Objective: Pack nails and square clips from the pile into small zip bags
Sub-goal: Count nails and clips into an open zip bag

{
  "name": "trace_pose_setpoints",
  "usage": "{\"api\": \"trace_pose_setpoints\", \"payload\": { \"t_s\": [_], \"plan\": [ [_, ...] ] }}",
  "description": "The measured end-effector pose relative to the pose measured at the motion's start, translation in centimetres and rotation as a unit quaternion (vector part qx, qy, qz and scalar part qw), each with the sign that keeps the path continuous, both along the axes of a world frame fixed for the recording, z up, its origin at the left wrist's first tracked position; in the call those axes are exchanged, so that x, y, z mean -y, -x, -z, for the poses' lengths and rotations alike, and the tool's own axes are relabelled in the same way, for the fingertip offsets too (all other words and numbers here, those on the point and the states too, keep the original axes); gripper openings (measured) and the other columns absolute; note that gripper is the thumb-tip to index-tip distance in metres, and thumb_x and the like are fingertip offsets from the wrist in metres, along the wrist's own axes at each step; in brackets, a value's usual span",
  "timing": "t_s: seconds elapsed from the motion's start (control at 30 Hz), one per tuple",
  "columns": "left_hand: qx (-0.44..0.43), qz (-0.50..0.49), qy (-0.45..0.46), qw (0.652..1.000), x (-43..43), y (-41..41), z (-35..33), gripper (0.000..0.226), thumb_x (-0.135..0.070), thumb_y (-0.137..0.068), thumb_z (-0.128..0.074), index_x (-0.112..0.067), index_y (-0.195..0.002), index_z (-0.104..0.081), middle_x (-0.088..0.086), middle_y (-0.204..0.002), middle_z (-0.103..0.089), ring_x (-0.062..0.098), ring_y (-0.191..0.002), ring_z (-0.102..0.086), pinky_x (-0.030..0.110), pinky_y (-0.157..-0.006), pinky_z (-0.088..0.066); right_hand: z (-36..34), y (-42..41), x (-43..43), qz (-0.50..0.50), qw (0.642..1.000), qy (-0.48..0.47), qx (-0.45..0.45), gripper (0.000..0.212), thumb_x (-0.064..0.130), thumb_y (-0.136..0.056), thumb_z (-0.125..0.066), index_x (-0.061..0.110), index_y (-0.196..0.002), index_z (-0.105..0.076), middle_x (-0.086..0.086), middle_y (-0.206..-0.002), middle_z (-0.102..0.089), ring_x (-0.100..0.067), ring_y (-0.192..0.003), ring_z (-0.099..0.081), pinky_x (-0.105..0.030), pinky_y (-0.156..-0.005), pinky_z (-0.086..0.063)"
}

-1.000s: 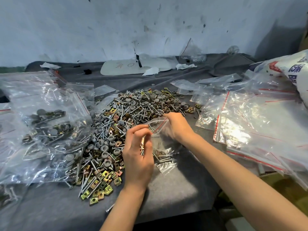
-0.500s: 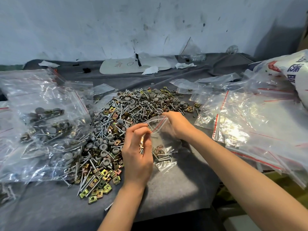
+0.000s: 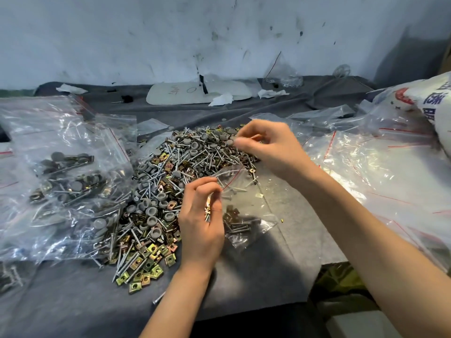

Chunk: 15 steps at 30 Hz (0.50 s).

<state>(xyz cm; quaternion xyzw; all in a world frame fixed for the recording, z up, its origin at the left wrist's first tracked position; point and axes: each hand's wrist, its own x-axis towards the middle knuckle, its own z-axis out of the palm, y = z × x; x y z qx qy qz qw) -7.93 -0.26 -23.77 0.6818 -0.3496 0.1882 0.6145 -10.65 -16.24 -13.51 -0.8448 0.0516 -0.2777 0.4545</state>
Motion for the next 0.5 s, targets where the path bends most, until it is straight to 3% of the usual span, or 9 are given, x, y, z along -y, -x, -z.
{"api": "trace_pose_setpoints", "payload": {
  "t_s": [0.07,0.17,0.23,0.4,0.5],
  "plan": [
    [-0.015,0.006,-0.001,1.0,0.1,0.0,0.0,0.017,-0.017,-0.086,-0.046,-0.022,-0.1,-0.055,0.002,-0.11,-0.056,0.011,-0.096,-0.057,0.034,-0.082,-0.052,0.9,-0.9,1.8,0.107,0.994,-0.014,-0.001,0.011,0.018,-0.084,-0.069,0.021,-0.075,-0.065,0.012,-0.066,-0.062,0.001,-0.06,-0.053,-0.014,-0.06,-0.041],
    [-0.016,0.011,-0.002,1.0,0.0,0.0,0.1,0.017,-0.018,-0.086,-0.046,-0.022,-0.1,-0.055,0.001,-0.11,-0.055,0.015,-0.094,-0.057,0.039,-0.08,-0.053,3.8,-2.2,3.8,0.173,0.971,0.032,-0.159,0.006,0.018,-0.085,-0.068,0.013,-0.084,-0.069,-0.004,-0.082,-0.068,-0.01,-0.074,-0.059,-0.024,-0.068,-0.046],
    [-0.009,0.008,-0.002,1.0,0.0,0.0,0.1,0.016,-0.018,-0.087,-0.046,-0.022,-0.1,-0.055,-0.001,-0.11,-0.055,0.015,-0.096,-0.057,0.038,-0.081,-0.053,5.9,-2.9,4.3,0.188,0.952,0.052,-0.236,0.014,0.021,-0.085,-0.069,0.009,-0.091,-0.072,-0.008,-0.089,-0.069,-0.018,-0.084,-0.063,-0.027,-0.075,-0.048],
    [-0.01,0.006,-0.005,1.0,0.0,-0.1,0.0,0.016,-0.019,-0.087,-0.047,-0.021,-0.1,-0.055,-0.002,-0.11,-0.055,0.016,-0.095,-0.058,0.039,-0.079,-0.053,8.0,-4.5,4.0,0.248,0.928,0.084,-0.266,0.013,0.019,-0.084,-0.067,0.008,-0.089,-0.072,-0.009,-0.09,-0.07,-0.021,-0.077,-0.056,-0.028,-0.067,-0.042],
    [-0.01,0.009,-0.005,1.0,0.0,-0.1,0.1,0.016,-0.019,-0.087,-0.047,-0.021,-0.101,-0.055,-0.001,-0.111,-0.055,0.016,-0.095,-0.058,0.038,-0.079,-0.054,8.0,-4.8,3.8,0.236,0.927,0.082,-0.279,0.006,0.016,-0.081,-0.068,0.01,-0.083,-0.067,-0.007,-0.087,-0.067,-0.021,-0.077,-0.056,-0.028,-0.066,-0.042]
  ]
}}
